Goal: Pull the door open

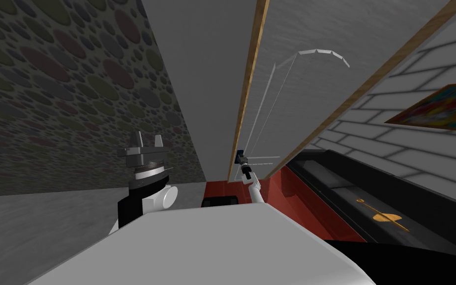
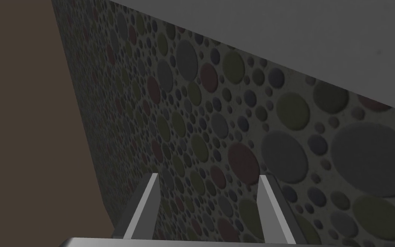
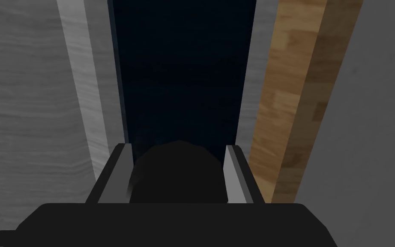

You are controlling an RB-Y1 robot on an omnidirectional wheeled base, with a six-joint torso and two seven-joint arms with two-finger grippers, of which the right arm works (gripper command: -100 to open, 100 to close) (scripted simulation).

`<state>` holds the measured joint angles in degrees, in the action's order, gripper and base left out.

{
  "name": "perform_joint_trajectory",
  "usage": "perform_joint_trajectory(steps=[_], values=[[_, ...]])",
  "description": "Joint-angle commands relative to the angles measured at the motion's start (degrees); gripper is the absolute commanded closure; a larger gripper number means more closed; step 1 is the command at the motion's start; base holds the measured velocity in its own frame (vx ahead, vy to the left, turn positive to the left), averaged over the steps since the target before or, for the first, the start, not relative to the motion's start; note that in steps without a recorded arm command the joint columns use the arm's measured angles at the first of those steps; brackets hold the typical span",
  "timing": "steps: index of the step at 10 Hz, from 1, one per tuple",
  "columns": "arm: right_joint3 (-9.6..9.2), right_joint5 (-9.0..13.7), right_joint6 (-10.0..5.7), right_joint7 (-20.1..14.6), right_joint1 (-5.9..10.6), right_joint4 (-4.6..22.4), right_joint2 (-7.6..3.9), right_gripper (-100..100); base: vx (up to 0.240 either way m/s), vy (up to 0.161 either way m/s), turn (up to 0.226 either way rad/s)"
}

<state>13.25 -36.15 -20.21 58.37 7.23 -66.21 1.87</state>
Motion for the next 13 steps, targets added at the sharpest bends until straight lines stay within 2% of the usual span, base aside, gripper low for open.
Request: perform_joint_trajectory(steps=[1,4,5,9,11,12,13], values=[[0.15,0.0,0.08,0.0,-0.11,0.0,-0.1,100,-0.019,0.002,-0.007],[0.15,0.0,0.08,0.0,-0.11,0.0,-0.1,100,-0.006,-0.001,0.001],[0.21,1.5,0.09,-2.0,-0.8,0.2,-0.56,100,-0.052,-0.002,0.144],[0.5,5.3,0.0,-7.1,-1.87,0.2,-1.64,100,-0.104,-0.022,0.128],[0.61,7.9,-0.08,-10.3,-2.43,0.2,-2.3,100,-0.073,-0.023,0.161],[0.61,7.9,-0.08,-10.8,-2.43,0.2,-2.3,100,-0.05,-0.015,0.044],[0.67,9.2,-0.12,-12.7,-2.71,0.2,-2.63,100,-0.035,-0.005,0.075]])
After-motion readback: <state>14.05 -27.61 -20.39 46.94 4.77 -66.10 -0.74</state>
